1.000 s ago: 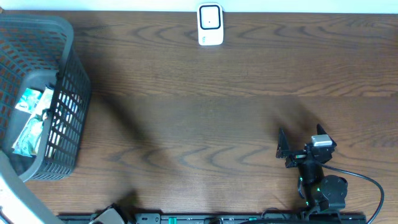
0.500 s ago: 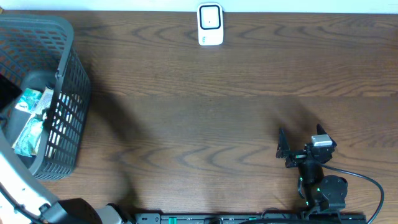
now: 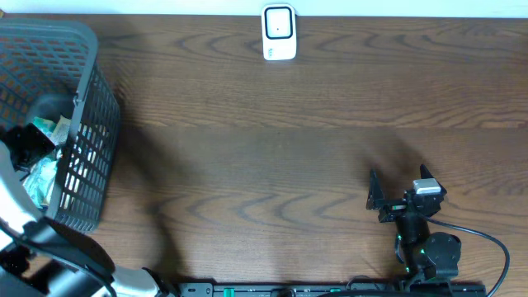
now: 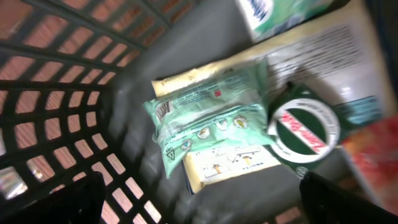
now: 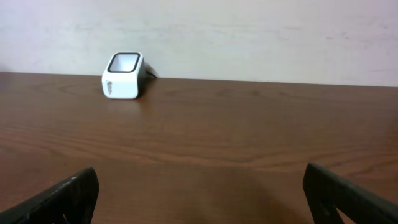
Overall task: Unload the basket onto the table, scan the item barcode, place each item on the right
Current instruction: 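Reach the left gripper into the basket and grasp the green wipe pack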
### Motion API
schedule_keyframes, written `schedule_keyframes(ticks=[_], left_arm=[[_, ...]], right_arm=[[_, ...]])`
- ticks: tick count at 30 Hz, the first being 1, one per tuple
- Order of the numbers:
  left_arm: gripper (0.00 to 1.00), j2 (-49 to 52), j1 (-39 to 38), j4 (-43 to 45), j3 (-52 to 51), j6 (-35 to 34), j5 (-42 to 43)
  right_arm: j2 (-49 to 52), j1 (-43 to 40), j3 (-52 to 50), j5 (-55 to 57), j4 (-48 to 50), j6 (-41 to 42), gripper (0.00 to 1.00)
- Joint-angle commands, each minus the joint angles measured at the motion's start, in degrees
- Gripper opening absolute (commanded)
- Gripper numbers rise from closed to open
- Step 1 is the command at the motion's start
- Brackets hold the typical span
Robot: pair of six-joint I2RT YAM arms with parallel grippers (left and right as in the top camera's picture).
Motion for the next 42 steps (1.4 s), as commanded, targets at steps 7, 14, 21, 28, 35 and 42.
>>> schedule_keyframes(ticks=[7, 14, 21, 28, 35, 42], left_arm=[[0.99, 6.54, 0.24, 0.83, -0.55, 6.56, -2.69], [0.99, 9.55, 0.24, 0.94, -1.38, 11.02, -2.56], [0.99, 12.98, 0.24, 1.38, -1.38, 12.98, -2.56], [0.91, 16.13, 0.24, 2.27, -1.38, 12.96, -2.56], [0.76, 18.01, 0.24, 4.44, -1.38, 12.92, -2.56], [0.72, 19.74, 0.24, 4.96, -1.38, 12.92, -2.56]], right_arm=[[-0.26, 0.46, -0.07, -0.22, -0.22, -0.22, 0.99], [-0.26, 0.46, -0.07, -0.22, -0.22, -0.24, 0.99], [-0.26, 0.46, -0.07, -0.2, -0.22, -0.22, 0.99], [-0.26, 0.46, -0.07, -0.22, -0.22, -0.24, 0.99], [-0.26, 0.46, -0.07, -0.22, -0.22, -0.22, 0.99], [-0.26, 0.46, -0.07, -0.22, -0.22, -0.24, 0.99]])
